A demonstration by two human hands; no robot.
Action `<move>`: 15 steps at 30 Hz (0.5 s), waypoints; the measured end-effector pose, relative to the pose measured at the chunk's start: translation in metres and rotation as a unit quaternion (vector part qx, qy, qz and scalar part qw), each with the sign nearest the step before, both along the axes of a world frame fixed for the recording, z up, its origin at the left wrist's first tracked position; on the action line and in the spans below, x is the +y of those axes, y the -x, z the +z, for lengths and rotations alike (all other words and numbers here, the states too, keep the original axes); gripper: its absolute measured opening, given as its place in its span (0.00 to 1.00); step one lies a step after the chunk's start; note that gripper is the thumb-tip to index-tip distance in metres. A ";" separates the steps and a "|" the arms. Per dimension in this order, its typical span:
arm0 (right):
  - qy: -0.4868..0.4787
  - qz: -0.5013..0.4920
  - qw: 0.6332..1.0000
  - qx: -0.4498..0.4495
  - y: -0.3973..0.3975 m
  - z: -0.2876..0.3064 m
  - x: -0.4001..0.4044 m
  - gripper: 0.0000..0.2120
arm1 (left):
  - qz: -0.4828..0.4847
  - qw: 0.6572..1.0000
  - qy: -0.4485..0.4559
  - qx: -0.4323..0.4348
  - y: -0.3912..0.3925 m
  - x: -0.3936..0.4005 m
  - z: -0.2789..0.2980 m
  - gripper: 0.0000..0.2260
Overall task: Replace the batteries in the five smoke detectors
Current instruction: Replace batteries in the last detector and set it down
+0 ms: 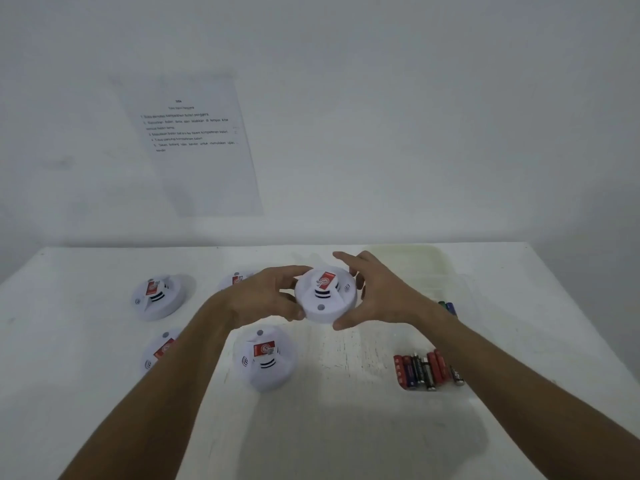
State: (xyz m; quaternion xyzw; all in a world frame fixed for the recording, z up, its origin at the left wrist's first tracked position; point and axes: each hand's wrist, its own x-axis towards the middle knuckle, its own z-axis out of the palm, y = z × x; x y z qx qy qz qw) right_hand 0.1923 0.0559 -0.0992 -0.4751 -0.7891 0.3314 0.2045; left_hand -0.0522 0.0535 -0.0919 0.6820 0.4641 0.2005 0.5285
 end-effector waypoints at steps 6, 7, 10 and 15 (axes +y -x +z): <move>-0.018 0.032 0.998 0.058 -0.022 0.008 -0.048 0.46 | -0.039 0.994 0.036 -0.097 -0.024 -0.033 0.020 0.32; -0.019 0.018 0.997 0.070 -0.027 0.007 -0.055 0.45 | -0.009 0.992 0.046 -0.118 -0.028 -0.040 0.017 0.33; 0.013 -0.031 0.992 0.125 -0.043 0.006 -0.072 0.44 | 0.070 0.978 0.048 -0.190 -0.044 -0.067 0.003 0.28; 0.146 -0.041 0.962 0.227 -0.058 0.008 -0.097 0.43 | 0.114 0.986 -0.049 -0.115 -0.066 -0.102 -0.016 0.27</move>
